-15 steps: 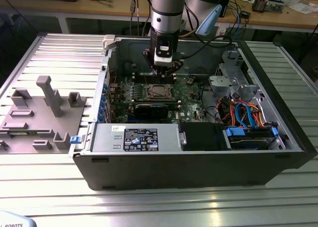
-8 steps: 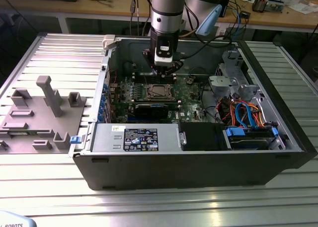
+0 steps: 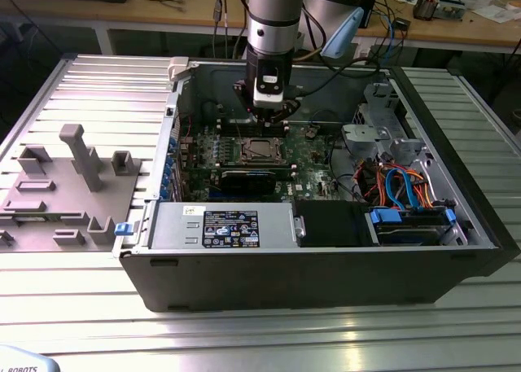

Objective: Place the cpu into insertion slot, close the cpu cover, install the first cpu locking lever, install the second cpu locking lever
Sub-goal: 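Install the first cpu locking lever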

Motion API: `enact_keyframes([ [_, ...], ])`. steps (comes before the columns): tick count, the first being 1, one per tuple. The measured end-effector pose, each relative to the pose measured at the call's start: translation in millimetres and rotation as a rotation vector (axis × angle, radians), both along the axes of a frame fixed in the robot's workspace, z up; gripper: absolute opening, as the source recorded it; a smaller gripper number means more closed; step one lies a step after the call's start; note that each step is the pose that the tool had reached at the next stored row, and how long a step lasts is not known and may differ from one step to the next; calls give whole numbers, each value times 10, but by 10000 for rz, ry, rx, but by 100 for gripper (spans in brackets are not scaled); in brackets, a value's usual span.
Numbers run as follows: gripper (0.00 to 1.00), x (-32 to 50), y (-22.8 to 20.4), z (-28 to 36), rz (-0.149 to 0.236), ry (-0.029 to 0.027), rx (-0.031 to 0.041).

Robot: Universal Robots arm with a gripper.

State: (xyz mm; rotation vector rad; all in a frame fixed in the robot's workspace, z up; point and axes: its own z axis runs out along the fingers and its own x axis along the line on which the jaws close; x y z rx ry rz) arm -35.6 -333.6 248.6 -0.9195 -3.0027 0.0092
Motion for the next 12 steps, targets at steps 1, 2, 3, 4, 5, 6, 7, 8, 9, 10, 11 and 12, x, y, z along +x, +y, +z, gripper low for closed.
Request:
enact_keyframes([
  [1,11,0,0,0,7,0,0],
  [2,11,0,0,0,23,0,1],
  [3,11,0,0,0,37,0,0],
  [4,11,0,0,0,54,0,1],
  [5,11,0,0,0,64,0,0],
  [6,11,0,0,0,70,0,0],
  [7,11,0,0,0,81,0,0],
  [8,11,0,0,0,87,0,0],
  [9,11,0,0,0,93,-1,0],
  [10,11,0,0,0,100,0,0],
  [11,11,0,0,0,106,0,1],
  [12,11,0,0,0,112,-1,0],
])
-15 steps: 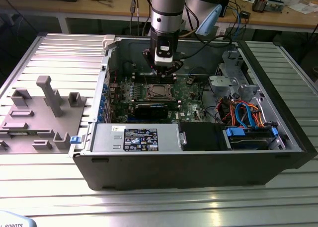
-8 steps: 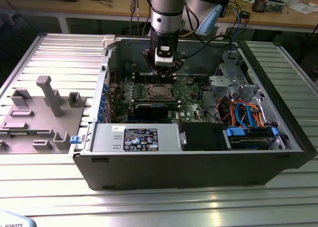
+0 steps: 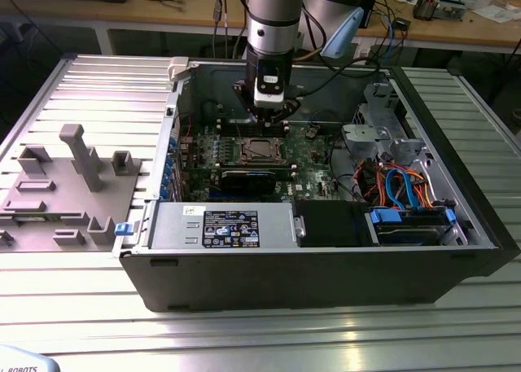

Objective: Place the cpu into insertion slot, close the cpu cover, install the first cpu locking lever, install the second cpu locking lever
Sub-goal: 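Install the first cpu locking lever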

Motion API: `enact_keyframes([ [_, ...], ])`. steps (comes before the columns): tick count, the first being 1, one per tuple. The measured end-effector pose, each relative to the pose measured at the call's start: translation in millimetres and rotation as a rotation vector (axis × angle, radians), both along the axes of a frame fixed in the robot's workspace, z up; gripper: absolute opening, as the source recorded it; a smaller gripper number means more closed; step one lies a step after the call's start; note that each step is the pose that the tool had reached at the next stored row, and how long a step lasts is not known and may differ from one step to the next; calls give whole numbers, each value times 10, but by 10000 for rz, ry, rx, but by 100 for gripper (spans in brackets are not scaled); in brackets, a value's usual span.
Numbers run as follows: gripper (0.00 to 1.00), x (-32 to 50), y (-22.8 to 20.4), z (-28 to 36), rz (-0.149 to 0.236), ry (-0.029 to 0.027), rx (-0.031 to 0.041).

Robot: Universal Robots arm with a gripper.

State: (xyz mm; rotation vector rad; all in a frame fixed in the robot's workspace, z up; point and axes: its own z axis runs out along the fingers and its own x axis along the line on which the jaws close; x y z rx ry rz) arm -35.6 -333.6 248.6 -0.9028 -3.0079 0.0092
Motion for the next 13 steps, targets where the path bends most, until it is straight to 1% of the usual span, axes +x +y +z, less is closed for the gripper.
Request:
enact_keyframes([
  [13,11,0,0,0,93,1,0],
])
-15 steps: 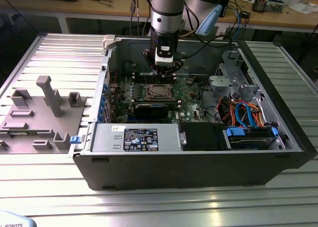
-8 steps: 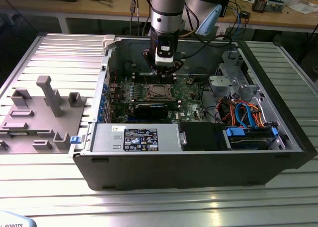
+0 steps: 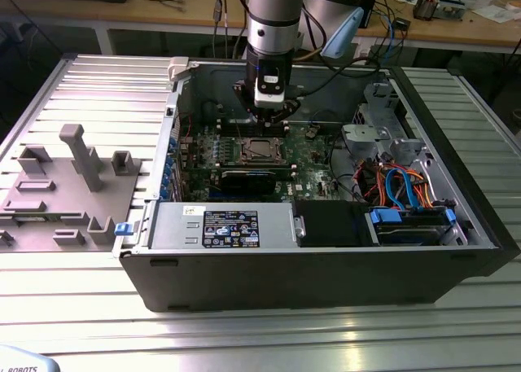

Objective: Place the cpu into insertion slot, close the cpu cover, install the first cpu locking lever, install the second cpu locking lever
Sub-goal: 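Install the first cpu locking lever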

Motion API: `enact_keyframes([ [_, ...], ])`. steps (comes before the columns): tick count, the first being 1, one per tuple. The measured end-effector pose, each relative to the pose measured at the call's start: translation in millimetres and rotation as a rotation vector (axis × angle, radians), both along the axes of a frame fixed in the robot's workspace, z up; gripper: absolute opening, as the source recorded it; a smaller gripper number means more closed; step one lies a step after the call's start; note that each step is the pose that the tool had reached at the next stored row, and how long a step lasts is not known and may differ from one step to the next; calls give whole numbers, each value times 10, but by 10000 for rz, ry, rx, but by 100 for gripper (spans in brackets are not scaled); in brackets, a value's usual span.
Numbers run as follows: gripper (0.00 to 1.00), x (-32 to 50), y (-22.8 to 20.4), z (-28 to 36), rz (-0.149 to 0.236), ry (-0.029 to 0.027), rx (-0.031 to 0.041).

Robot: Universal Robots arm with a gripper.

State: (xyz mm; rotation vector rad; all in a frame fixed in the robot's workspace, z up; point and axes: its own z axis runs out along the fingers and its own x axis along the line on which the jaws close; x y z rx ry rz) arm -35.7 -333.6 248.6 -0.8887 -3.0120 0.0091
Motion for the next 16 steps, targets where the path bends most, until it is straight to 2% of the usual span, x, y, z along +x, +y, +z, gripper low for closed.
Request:
enact_keyframes([
  [16,11,0,0,0,133,0,0],
])
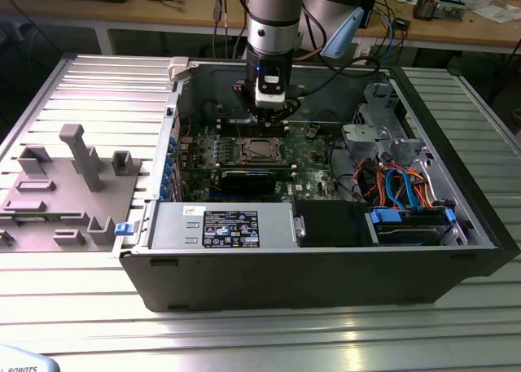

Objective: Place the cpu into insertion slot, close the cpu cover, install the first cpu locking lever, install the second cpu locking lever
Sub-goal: 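Install the first cpu locking lever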

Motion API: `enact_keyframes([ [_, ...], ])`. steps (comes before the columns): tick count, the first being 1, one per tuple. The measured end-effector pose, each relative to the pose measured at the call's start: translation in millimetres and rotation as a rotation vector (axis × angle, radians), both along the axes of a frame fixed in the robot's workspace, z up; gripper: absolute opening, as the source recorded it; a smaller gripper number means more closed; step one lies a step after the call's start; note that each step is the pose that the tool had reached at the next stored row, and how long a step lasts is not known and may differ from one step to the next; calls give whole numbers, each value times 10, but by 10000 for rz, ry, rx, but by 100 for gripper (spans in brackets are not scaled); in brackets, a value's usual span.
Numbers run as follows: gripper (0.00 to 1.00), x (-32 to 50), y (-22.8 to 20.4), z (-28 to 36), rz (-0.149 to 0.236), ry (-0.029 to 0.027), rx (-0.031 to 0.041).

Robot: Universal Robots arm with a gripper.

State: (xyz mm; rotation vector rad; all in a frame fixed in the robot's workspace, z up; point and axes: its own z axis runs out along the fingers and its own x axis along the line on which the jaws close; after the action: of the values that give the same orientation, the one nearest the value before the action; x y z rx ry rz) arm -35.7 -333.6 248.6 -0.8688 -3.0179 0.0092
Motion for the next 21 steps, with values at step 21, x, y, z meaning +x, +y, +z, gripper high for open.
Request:
enact_keyframes([
  [21,11,0,0,0,249,0,0],
])
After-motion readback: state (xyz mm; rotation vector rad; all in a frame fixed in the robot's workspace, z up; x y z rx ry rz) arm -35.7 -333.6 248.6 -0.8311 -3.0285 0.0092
